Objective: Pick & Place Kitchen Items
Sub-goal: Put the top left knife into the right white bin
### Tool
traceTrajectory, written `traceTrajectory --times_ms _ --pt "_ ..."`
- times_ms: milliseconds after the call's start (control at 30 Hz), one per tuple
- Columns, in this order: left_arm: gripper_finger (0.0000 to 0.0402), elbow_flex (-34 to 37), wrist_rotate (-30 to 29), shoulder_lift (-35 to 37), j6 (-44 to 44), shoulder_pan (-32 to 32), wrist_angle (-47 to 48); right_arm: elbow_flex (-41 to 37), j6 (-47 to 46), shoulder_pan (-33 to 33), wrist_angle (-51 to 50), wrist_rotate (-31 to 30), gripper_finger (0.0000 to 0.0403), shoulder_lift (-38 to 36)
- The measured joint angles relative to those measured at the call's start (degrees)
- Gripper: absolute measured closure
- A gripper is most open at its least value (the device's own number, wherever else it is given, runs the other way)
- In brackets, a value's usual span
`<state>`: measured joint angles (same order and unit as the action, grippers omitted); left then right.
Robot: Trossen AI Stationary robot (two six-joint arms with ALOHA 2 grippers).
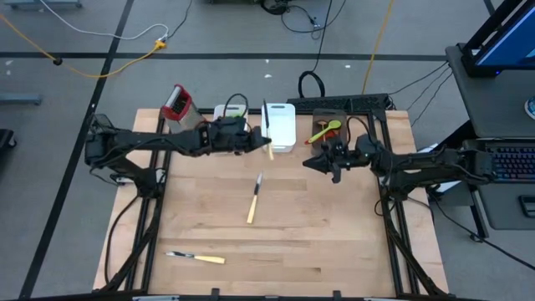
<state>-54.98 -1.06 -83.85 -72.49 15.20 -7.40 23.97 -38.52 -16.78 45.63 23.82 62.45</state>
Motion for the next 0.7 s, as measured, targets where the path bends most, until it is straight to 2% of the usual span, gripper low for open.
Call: traceTrajectory --times_ms 133,333,500,700 --pt "0.0364 -3.5 3.3 -3.6 1.7 2.2 0.1 2.2 0.1 -1.2 -0.7 0.2 0.0398 0.1" --pt "0.0364 -13.6 8.7 -10.7 7.1 4.6 2.8 6.9 3.6 -4.4 -8.6 0.3 0.0388 0.1" --pt "0.0364 -20.5 10.1 -14.6 10.5 5.1 7.4 9.9 6.3 -8.0 -14.9 0.3 0.0335 0.1" --pt "0.0364 -23.7 8.8 -16.4 11.1 5.8 12.2 12.6 5.7 -10.1 -18.5 0.2 0.0254 0.5"
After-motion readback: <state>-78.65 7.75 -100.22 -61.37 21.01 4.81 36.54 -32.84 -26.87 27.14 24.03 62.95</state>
